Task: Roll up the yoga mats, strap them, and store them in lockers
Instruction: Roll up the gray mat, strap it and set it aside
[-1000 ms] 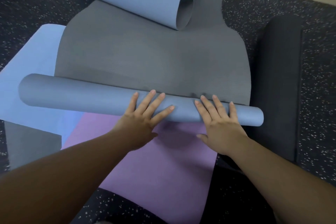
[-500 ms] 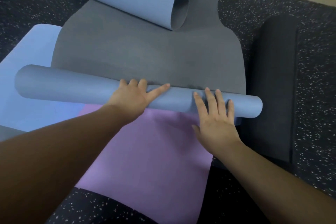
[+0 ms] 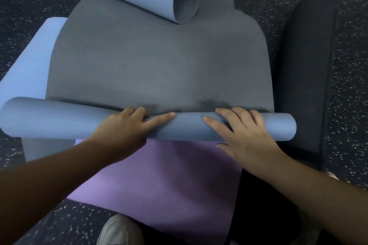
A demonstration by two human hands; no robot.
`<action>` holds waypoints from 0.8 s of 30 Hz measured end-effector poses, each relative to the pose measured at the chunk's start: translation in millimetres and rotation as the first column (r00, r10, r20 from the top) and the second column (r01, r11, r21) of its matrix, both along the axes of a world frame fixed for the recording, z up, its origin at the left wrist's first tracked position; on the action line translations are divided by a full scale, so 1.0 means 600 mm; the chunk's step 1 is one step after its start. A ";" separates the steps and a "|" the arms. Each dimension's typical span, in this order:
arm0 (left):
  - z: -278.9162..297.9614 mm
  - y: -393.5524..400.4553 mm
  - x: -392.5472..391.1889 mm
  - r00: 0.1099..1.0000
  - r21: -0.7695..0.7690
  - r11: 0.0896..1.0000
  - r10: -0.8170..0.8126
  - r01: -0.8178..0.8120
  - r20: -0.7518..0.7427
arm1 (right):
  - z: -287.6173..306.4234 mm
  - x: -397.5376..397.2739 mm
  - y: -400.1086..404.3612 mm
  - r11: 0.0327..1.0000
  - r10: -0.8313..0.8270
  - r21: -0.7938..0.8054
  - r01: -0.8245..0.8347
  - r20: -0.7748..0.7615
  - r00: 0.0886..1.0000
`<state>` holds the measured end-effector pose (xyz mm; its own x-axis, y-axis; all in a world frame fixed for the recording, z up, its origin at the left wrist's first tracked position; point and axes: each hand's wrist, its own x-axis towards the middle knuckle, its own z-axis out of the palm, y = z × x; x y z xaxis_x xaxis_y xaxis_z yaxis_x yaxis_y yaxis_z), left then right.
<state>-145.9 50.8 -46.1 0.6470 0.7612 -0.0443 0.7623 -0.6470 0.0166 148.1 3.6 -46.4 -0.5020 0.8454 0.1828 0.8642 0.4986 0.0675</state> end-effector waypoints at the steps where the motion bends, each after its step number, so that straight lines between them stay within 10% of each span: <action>1: 0.002 -0.010 -0.004 1.000 -0.010 1.000 -0.010 0.010 0.007 | 0.003 0.000 -0.004 1.000 0.015 -0.006 -0.015 -0.021 1.000; 15: 0.028 -0.050 -0.009 0.961 -0.192 0.947 -0.228 0.257 0.158 | 0.009 0.044 -0.048 0.967 0.147 -0.202 -0.153 -0.045 0.988; 24: -0.014 -0.028 -0.008 0.995 -0.512 0.855 -0.046 0.083 0.085 | -0.023 0.024 -0.058 0.985 0.109 -0.131 -0.108 0.002 0.994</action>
